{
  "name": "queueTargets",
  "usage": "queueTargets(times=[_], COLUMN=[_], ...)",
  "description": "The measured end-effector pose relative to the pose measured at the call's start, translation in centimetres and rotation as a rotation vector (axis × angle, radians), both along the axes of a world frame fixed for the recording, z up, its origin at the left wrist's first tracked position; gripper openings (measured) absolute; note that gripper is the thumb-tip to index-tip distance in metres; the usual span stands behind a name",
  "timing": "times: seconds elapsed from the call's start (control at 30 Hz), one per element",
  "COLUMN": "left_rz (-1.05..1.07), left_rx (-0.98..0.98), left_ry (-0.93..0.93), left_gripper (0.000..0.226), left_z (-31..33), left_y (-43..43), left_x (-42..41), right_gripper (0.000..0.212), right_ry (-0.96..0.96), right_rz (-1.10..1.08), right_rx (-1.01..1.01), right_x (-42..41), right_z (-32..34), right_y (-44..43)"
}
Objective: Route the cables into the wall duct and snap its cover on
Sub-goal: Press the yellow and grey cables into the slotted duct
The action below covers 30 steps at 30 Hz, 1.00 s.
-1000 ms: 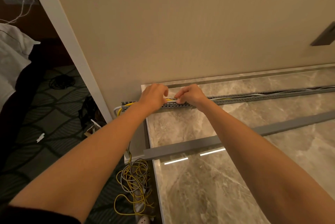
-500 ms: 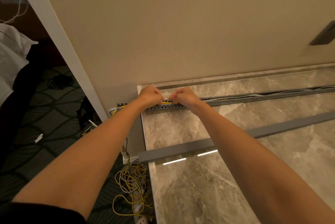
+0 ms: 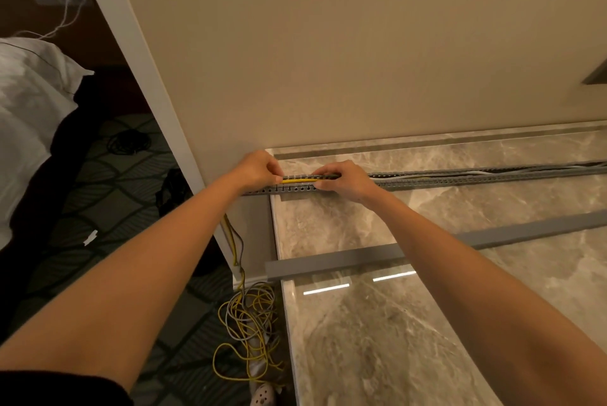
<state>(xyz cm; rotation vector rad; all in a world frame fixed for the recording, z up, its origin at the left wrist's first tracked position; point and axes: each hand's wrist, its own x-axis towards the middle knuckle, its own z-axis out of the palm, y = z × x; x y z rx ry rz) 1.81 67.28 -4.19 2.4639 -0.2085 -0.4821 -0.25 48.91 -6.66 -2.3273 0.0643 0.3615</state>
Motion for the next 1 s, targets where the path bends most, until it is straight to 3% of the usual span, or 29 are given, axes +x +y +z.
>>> queueTargets(times=[0.13, 0.23, 0.3, 0.4, 0.63, 0.83, 1.0], left_rz=[0.04, 0.113, 0.145, 0.125, 0.231, 0.204, 0.001], left_rx=[0.093, 0.102, 0.112, 0.028, -0.109, 0.148, 0.335], left_ry=[0.016, -0.04, -0.08, -0.04, 0.085, -0.114, -0.243], left_gripper=[0.024, 0.009, 0.026, 0.016, 0.032, 0.021, 0.028], left_z=[0.0, -0.3, -0.6, -0.7, -0.6, -0.2, 0.3], left_y=[1.2, 1.0, 1.0, 1.7, 2.9, 1.8, -1.5], left_x=[0.3, -0.1, -0.2, -0.2, -0.3, 0.4, 0.2], right_gripper=[0.03, 0.03, 0.031, 0.031, 0.04, 0.036, 0.037], right_ry=[-0.077, -0.114, -0.133, -0.126, -0.148, -0.128, -0.105], right_rz=[0.053, -0.03, -0.064, -0.066, -0.07, -0.016, -0.031], right_rx=[-0.136, -0.129, -0.144, -0.162, -0.202, -0.29, -0.386], right_x=[-0.2, -0.3, -0.4, -0.3, -0.8, -0.9, -1.6], right_z=[0.2, 0.3, 0.4, 0.3, -0.2, 0.4, 0.9], right_y=[0.8, 1.6, 1.8, 1.9, 1.1, 0.9, -2.3])
